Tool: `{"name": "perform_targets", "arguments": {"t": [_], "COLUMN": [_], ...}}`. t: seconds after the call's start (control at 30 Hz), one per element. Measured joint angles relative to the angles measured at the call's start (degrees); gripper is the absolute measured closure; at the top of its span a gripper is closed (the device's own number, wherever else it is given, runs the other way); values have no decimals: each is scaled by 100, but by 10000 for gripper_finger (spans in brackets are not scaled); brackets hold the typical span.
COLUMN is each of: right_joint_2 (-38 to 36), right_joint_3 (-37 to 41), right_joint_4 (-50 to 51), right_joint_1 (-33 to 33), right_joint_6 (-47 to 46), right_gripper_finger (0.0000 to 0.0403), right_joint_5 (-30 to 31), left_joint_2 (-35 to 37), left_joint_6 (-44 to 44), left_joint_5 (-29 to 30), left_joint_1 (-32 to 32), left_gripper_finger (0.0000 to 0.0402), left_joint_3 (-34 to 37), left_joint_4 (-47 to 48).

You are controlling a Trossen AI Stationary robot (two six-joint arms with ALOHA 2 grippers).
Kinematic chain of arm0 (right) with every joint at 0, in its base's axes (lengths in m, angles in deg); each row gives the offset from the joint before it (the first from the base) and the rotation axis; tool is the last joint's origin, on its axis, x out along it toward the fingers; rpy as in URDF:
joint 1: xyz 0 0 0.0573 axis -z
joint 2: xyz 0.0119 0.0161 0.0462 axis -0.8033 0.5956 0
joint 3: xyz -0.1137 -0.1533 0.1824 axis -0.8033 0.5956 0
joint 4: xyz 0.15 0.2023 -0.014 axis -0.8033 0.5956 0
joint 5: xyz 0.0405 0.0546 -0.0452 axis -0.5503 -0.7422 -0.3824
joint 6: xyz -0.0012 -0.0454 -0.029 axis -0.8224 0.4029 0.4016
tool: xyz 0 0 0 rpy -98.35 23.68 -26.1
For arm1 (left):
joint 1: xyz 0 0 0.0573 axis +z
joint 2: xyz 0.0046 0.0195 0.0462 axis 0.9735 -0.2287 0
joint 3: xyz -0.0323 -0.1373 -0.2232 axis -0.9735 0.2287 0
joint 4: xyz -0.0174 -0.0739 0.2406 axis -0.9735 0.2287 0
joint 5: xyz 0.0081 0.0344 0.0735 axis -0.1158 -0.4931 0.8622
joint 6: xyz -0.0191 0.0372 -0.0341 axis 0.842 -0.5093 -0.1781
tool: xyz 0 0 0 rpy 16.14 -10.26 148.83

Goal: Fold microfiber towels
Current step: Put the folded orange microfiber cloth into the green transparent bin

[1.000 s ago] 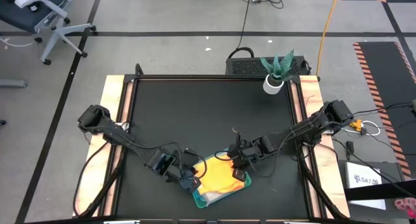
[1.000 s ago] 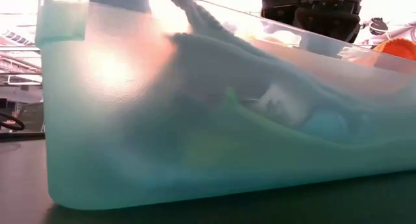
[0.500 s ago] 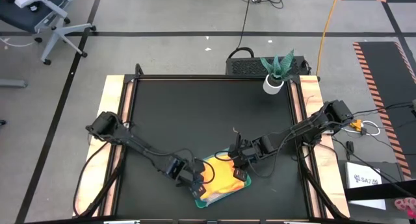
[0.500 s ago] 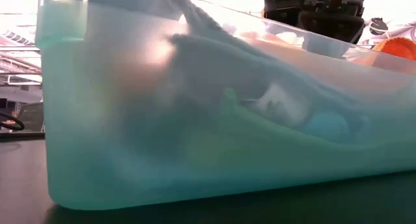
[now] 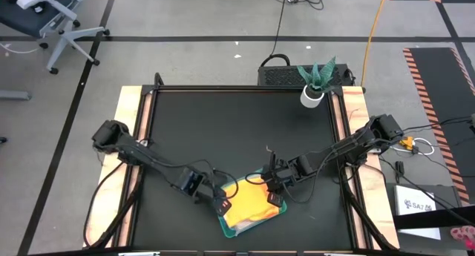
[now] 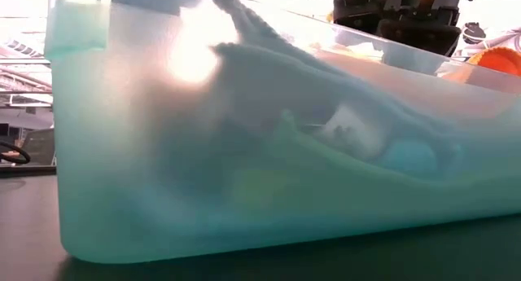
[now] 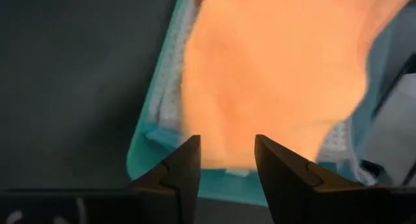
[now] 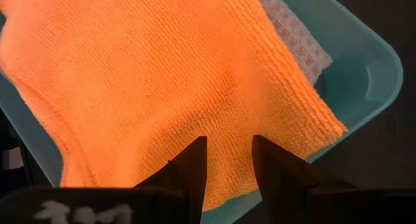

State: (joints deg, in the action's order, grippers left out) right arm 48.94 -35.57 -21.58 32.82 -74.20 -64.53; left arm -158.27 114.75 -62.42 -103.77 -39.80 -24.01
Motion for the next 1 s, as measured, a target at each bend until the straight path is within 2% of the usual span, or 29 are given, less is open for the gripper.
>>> {"name": "perform_targets", "arguments": {"t": [0.13,0.23,0.43,0.73,1.0], "right_joint_2": [0,0,0,-35,-31], "right_joint_3": [0,0,-2,-2,-2], "right_joint_4": [-3,-76,-77,-234,225], "right_joint_1": [-5,-20,-194,-603,-628], "right_joint_6": [4,4,-17,-260,134], "right_gripper_finger": [287,287,293,349,378], "right_joint_5": [-119,-313,-723,-851,-526], "left_joint_2": [21,21,21,13,-66], "left_joint_6": [239,303,165,-509,-760], "left_joint_5": [52,201,452,885,959], "left_joint_1": [-52,-50,-46,-46,-46], "left_gripper_finger": [256,256,256,256,256], "left_joint_3": [7,7,7,-1,-1], "left_joint_4": [661,649,-40,-1405,-1534]}}
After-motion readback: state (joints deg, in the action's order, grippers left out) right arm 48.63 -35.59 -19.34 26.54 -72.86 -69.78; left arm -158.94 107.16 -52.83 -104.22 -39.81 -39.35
